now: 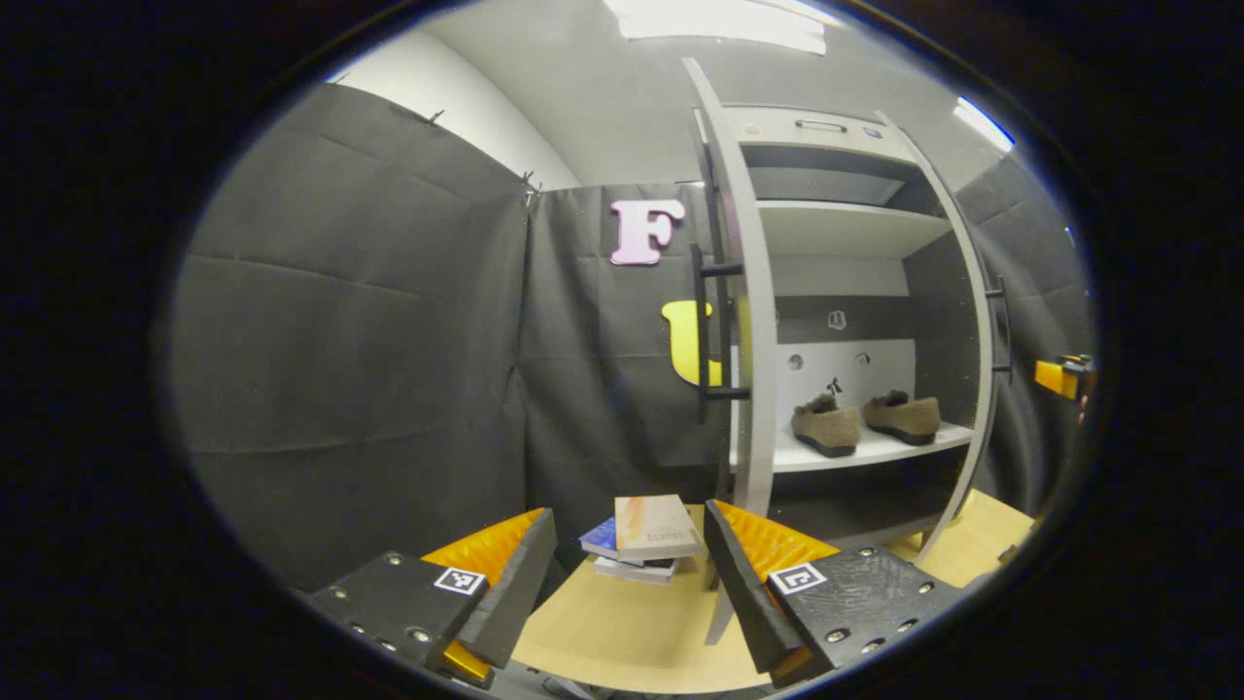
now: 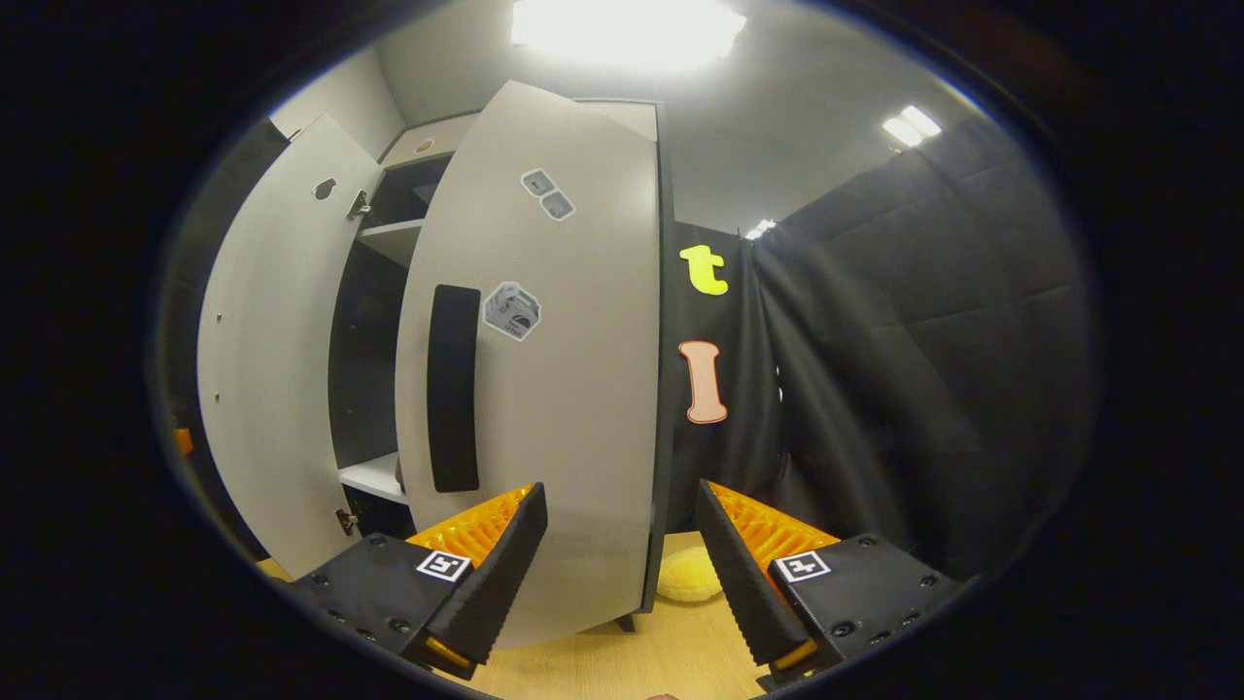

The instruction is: Grab one shoe with the right hand and put it into the shoe cabinet, grab the other shoe with the left hand and put it into the shoe cabinet; then close the right door with the right hand and the left door with the left hand.

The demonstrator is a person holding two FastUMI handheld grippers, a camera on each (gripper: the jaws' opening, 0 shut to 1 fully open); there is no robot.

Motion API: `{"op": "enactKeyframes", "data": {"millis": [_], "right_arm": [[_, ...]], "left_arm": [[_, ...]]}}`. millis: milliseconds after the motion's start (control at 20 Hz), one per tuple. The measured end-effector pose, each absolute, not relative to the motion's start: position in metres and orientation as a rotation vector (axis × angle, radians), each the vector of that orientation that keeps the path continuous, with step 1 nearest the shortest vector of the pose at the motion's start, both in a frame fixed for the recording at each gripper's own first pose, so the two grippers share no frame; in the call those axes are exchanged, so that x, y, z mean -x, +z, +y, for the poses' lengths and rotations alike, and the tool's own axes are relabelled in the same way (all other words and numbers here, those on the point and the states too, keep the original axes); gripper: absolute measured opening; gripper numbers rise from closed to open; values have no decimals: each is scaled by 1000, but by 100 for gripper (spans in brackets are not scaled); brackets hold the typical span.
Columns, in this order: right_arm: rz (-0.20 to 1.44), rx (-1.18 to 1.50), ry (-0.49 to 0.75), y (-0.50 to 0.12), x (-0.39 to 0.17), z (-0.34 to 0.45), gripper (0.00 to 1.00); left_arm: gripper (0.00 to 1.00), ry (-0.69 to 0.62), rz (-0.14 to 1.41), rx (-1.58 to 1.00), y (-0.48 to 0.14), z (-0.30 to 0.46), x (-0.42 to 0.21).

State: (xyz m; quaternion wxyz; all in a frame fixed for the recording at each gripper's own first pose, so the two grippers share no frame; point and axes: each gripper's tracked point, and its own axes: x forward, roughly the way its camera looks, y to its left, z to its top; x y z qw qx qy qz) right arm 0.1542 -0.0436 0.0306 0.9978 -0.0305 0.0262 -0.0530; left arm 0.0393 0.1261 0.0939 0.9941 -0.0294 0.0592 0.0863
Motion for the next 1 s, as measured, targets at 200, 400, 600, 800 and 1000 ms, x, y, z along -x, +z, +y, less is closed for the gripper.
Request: {"op": "enactKeyframes", "data": {"millis": [200,400,600,800,1000], "right_arm": [[67,83,-116,22,-134,-62,98],[82,103,-128,13,-119,-75,97],[107,103,-146,2,-110,-85,98],[120,77,-156,-7,-104,-92,98],[126,43,-150,-14,-104,-92,98]], "left_arm": [[94,228,115,100,106,154,-70],[94,284,93,94,118,175,-101],[94,301,57,75,132,175,-121],[94,271,0,81,159,152,-132],[94,236,-3,19,167,138,-134]]}}
